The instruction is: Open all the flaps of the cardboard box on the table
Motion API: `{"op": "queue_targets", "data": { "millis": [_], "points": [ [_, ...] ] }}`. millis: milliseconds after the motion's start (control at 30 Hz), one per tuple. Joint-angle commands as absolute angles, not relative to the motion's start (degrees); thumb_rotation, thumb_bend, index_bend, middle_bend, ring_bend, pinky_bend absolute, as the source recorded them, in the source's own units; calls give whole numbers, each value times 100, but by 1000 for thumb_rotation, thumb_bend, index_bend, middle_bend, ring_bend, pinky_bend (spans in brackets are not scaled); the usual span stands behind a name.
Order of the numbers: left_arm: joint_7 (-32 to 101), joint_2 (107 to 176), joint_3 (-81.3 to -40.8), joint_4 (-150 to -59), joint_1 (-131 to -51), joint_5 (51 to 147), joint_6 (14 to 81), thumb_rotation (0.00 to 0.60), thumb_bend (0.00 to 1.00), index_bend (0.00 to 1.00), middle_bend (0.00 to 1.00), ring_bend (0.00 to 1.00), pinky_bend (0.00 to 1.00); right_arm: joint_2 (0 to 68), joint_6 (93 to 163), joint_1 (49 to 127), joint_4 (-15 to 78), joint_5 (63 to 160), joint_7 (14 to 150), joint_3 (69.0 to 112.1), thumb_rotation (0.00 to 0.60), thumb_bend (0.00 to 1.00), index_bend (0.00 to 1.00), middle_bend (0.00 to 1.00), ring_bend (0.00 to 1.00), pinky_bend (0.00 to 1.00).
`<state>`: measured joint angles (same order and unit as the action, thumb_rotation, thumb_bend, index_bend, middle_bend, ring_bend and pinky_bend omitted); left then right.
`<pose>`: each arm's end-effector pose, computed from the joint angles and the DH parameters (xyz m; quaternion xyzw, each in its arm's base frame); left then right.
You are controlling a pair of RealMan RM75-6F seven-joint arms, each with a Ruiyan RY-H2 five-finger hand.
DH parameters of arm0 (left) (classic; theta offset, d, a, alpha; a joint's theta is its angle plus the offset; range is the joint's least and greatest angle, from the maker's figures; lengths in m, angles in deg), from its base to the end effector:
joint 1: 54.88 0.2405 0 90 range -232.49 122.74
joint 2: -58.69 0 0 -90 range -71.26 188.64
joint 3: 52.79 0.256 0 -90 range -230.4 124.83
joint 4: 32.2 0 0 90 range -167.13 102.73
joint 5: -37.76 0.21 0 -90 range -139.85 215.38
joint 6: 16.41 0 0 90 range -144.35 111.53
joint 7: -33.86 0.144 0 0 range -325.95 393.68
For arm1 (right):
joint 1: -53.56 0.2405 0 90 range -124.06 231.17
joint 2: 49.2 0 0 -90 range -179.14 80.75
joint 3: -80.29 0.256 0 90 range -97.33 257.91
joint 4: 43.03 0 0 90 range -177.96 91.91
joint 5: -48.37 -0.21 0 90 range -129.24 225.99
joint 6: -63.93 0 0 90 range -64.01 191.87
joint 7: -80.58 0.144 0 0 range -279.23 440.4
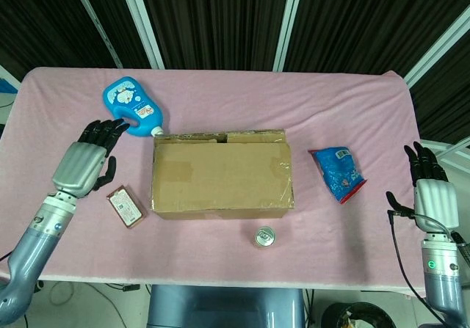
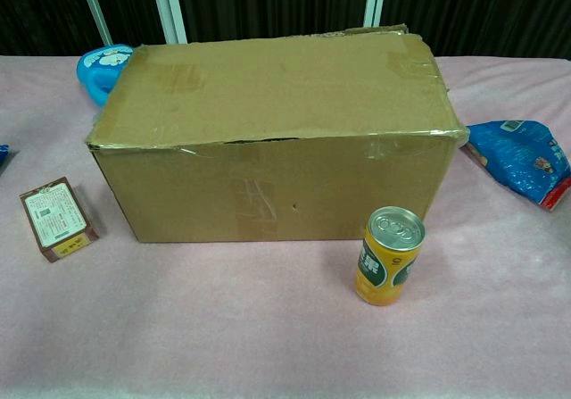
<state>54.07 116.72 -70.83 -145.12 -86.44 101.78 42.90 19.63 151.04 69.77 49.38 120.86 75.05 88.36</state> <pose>-0.1457 0.3163 0.1456 -0.6938 -0.3559 -0.4044 0.4780 -0.2818 -0.2553 0.1611 0.5348 -0.3562 0.4398 0.6274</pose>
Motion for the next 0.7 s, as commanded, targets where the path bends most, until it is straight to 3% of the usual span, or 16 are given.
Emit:
{"op": "queue_targets", "data": {
  "millis": [33,233,700],
  "points": [
    [5829,11774,-7446,-14475,-9407,9246,3684,600,803,88,118,79,172,2009,15034,6931,4831,12069,7691,8879,600,321,0,0,0,217],
    [6472,12058,-7430,-14135,-10323,8176,3192,600,830,182,245,207,308,2037,14983,6892,4730,12110,7840,8926,600,324,0,0,0,218],
    [7155,12808,-7022,-13476,-11519,6626,3203,600,849,214,294,225,330,2050,14871,6822,4731,12083,7926,9039,600,328,0,0,0,218]
  ]
}}
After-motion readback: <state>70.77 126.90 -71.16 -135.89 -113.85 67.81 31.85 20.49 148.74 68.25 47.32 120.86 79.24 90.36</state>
